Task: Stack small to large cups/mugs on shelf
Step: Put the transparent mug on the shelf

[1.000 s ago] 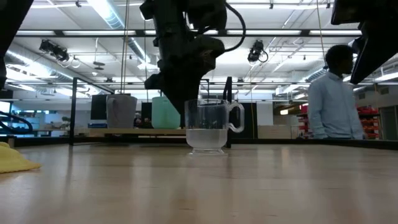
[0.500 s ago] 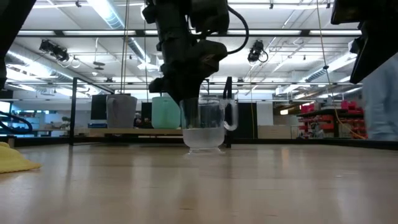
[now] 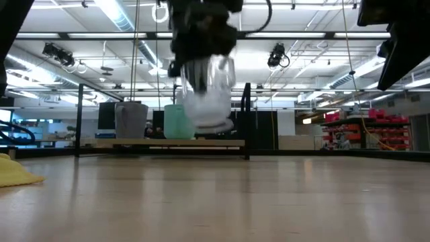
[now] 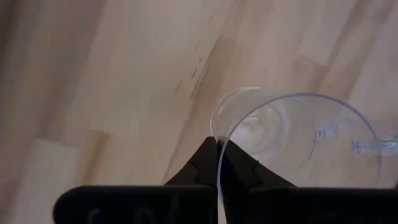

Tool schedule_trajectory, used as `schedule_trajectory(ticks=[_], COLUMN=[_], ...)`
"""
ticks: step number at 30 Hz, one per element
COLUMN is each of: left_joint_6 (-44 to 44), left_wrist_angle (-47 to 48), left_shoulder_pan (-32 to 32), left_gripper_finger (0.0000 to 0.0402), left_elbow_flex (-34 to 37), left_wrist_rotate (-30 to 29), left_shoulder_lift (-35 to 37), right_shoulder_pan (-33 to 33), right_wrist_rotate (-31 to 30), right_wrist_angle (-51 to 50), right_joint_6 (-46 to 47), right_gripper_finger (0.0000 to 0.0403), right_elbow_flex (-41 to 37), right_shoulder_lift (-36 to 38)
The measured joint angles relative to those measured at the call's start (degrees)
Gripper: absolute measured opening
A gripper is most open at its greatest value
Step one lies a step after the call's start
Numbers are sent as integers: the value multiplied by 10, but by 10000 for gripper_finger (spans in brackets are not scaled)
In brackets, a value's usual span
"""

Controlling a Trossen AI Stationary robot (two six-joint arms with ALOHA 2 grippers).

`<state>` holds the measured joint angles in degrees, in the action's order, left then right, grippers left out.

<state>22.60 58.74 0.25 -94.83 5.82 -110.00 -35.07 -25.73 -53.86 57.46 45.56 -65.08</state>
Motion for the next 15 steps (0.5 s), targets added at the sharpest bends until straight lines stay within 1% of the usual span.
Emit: schedule_trajectory(ticks=[2, 8, 11, 15], left_joint_6=[-34, -168, -229, -305], left_wrist_angle=[60, 173, 191, 195], left_shoulder_pan=[4, 31, 60, 110], left_gripper_finger=[6, 6, 7, 6], left_elbow_flex=[-53, -220, -289, -346], left_wrist_rotate=[-8, -67, -76, -78], left_shoulder_lift=[0, 1, 2, 2], right_shoulder_pan=[0, 1, 0, 0], right_wrist_rotate=[-15, -58, -62, -69], right_wrist_angle=[0, 0, 0, 0], right_joint_6=[-6, -7, -7, -7], right_gripper_finger=[107, 107, 107, 107], right_elbow_flex=[0, 0, 0, 0], right_shoulder_lift=[0, 0, 0, 0])
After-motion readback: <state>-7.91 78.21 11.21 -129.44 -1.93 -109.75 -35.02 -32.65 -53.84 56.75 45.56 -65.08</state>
